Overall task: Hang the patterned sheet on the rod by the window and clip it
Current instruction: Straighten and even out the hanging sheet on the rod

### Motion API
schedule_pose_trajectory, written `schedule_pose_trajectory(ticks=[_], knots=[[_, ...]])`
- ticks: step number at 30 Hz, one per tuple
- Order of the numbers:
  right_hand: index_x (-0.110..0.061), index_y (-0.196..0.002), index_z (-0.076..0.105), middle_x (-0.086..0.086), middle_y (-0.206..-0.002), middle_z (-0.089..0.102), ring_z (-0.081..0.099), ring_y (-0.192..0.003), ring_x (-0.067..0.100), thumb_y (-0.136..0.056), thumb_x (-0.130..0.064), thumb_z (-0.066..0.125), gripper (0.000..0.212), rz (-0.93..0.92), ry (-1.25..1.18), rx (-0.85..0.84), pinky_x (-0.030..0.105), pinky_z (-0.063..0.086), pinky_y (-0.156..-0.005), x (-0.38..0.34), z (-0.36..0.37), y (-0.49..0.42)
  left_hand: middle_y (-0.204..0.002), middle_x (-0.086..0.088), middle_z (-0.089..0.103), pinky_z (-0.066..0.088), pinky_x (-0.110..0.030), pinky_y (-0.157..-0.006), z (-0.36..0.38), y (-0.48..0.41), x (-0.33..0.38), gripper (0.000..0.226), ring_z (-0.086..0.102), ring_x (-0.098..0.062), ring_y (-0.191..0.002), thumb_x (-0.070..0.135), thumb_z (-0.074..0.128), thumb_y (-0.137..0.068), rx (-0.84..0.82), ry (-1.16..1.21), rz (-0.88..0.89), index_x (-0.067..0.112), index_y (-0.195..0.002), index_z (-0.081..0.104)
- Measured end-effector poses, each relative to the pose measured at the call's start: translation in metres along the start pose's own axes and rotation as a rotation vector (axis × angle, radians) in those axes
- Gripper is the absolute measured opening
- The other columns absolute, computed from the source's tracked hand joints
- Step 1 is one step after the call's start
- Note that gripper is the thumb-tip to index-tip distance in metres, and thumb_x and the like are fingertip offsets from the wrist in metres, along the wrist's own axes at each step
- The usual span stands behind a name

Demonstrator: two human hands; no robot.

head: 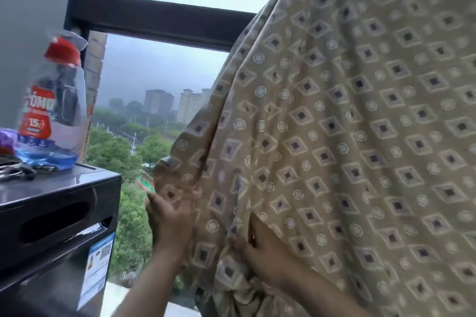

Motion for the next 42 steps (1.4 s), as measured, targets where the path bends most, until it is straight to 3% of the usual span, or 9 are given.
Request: schedule_pose_trajectory(ticks=[4, 7, 12, 15, 20, 26, 32, 37, 42], knots=[[-0.029, -0.142, 0.039, -0.025, -0.123, 0.053, 0.056, -0.105, -0.002, -0.093, -0.046, 0.056, 0.055, 0.08, 0.073, 0.052, 0.014, 0.042, -0.087, 0.002, -0.006, -0.003, -0.073, 0.006, 0.075, 0.054, -0.024, -0.064, 0.021, 0.056, -0.047, 0.053, 0.07, -0.005, -0.07, 0.056, 0.071, -0.07, -0.497, 0.022, -0.2, 0.023, -0.11, 0.062], [-0.027, -0.131, 0.054, -0.016, -0.111, 0.054, 0.054, -0.094, 0.003, -0.096, -0.037, 0.053, 0.036, 0.054, 0.178, 0.084, 0.02, 0.043, -0.083, -0.002, -0.009, -0.005, -0.046, 0.007, 0.059, 0.051, -0.033, -0.053, 0.017, 0.046, -0.065, 0.011, 0.049, -0.008, -0.046, 0.026, 0.074, -0.07, -0.386, -0.125, -0.074, 0.02, -0.063, 0.069], [-0.022, -0.107, 0.067, -0.01, -0.097, 0.064, 0.06, -0.087, 0.009, -0.096, -0.032, 0.051, 0.021, 0.078, 0.219, 0.17, 0.028, 0.047, -0.076, 0.013, -0.026, -0.002, -0.104, -0.02, 0.059, 0.047, -0.041, -0.083, -0.017, 0.006, -0.059, 0.02, 0.056, -0.039, -0.093, 0.014, 0.056, -0.085, 0.066, -0.369, -0.058, 0.018, -0.102, 0.066], [-0.021, -0.128, 0.06, -0.017, -0.105, 0.06, 0.057, -0.094, 0.0, -0.096, -0.032, 0.052, 0.035, 0.092, 0.208, 0.141, 0.014, 0.043, -0.077, 0.027, -0.032, 0.0, -0.123, -0.015, 0.056, 0.045, -0.049, -0.098, -0.003, 0.019, -0.051, 0.057, 0.055, -0.039, -0.112, 0.049, 0.052, -0.085, -0.131, -0.009, -0.044, 0.015, -0.131, 0.053], [-0.021, -0.132, 0.059, -0.01, -0.123, 0.06, 0.053, -0.107, -0.001, -0.098, -0.023, 0.052, 0.035, 0.085, 0.155, 0.159, -0.002, 0.034, -0.076, 0.039, -0.038, 0.002, -0.093, 0.006, 0.065, 0.051, -0.036, -0.079, 0.025, 0.047, -0.038, 0.009, 0.064, -0.022, -0.093, 0.029, 0.066, -0.078, -0.353, -0.284, 0.27, 0.036, -0.083, 0.063], [-0.025, -0.13, 0.059, -0.015, -0.118, 0.056, 0.055, -0.1, -0.007, -0.099, -0.02, 0.051, 0.033, 0.086, 0.124, 0.154, 0.004, 0.042, -0.077, 0.071, -0.049, 0.027, -0.11, -0.029, 0.055, 0.046, -0.049, -0.084, -0.012, 0.013, -0.036, 0.025, 0.054, -0.046, -0.098, 0.015, 0.059, -0.084, 0.272, -0.42, 0.164, 0.005, -0.107, 0.06], [-0.032, -0.1, 0.067, -0.007, -0.098, 0.067, 0.062, -0.088, 0.01, -0.08, -0.047, 0.058, 0.027, -0.12, 0.628, 0.202, 0.026, 0.048, -0.077, 0.123, -0.049, 0.074, -0.134, -0.011, 0.059, 0.033, -0.046, -0.107, 0.061, 0.112, -0.054, 0.067, 0.048, -0.029, -0.126, 0.044, 0.067, -0.069, -0.204, -0.69, 1.38, 0.016, -0.129, 0.056], [-0.022, -0.125, 0.053, 0.01, -0.131, 0.06, 0.055, -0.119, 0.031, -0.053, -0.059, 0.073, 0.083, -0.12, 1.054, 0.044, 0.051, 0.039, -0.101, 0.181, -0.028, 0.097, -0.137, -0.013, 0.056, 0.03, -0.054, -0.107, 0.078, 0.092, -0.09, 0.065, 0.045, -0.032, -0.133, 0.007, 0.043, -0.066, -0.386, -0.949, 1.393, 0.012, -0.129, 0.052], [-0.019, -0.117, 0.065, 0.015, -0.124, 0.064, 0.065, -0.103, 0.036, -0.07, -0.023, 0.044, 0.051, -0.084, 1.145, 0.032, 0.047, 0.053, -0.09, 0.228, -0.019, 0.101, -0.089, -0.002, 0.07, 0.035, -0.056, -0.106, 0.088, 0.091, -0.089, 0.023, 0.065, -0.028, -0.105, 0.008, 0.053, -0.07, -0.291, -0.946, 1.462, 0.017, -0.081, 0.071]])
Point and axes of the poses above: each hand's wrist, its own y-axis away from the middle knuckle, its own z-axis out of the palm, x = y × z, the point moved 4 cm from there along -y, towards the middle knuckle
